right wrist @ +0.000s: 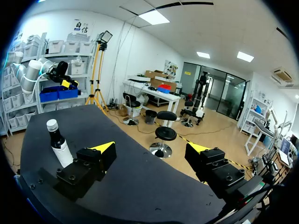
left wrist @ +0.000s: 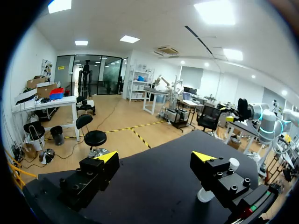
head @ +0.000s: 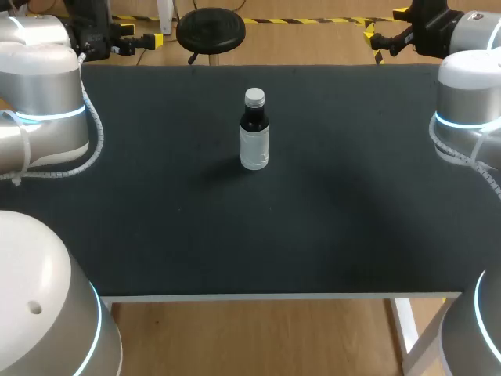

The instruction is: Unscrew the bottle cap

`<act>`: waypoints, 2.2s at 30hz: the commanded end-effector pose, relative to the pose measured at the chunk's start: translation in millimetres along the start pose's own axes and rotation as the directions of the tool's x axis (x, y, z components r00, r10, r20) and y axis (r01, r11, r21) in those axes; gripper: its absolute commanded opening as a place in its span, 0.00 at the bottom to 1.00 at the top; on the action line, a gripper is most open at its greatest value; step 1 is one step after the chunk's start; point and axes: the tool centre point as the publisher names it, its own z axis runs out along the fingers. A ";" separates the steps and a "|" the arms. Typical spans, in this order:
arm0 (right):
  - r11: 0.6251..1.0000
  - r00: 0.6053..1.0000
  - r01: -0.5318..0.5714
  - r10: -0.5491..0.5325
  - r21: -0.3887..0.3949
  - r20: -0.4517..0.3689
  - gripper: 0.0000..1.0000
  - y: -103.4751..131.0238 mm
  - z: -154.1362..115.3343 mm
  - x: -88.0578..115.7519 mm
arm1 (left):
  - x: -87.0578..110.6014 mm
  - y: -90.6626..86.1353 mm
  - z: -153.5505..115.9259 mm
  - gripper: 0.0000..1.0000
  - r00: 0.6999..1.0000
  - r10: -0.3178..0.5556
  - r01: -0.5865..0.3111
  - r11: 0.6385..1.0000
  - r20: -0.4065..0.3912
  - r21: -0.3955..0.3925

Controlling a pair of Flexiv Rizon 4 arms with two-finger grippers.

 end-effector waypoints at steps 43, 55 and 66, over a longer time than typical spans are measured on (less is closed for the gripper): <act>1.000 1.000 0.000 0.000 0.001 0.001 1.00 0.1 0.5 -0.1 | 68.6 54.6 53.9 1.00 0.641 0.408 -0.241 0.911 -0.651 0.334; 1.000 1.000 0.000 0.000 0.001 0.001 1.00 0.1 0.5 -0.1 | 102.1 76.2 58.7 1.00 0.531 0.403 -0.165 0.912 -0.746 0.375; 1.000 1.000 0.000 0.000 0.001 0.001 1.00 0.1 0.5 -0.1 | 132.7 82.8 73.1 1.00 0.463 0.377 -0.154 0.925 -0.802 0.346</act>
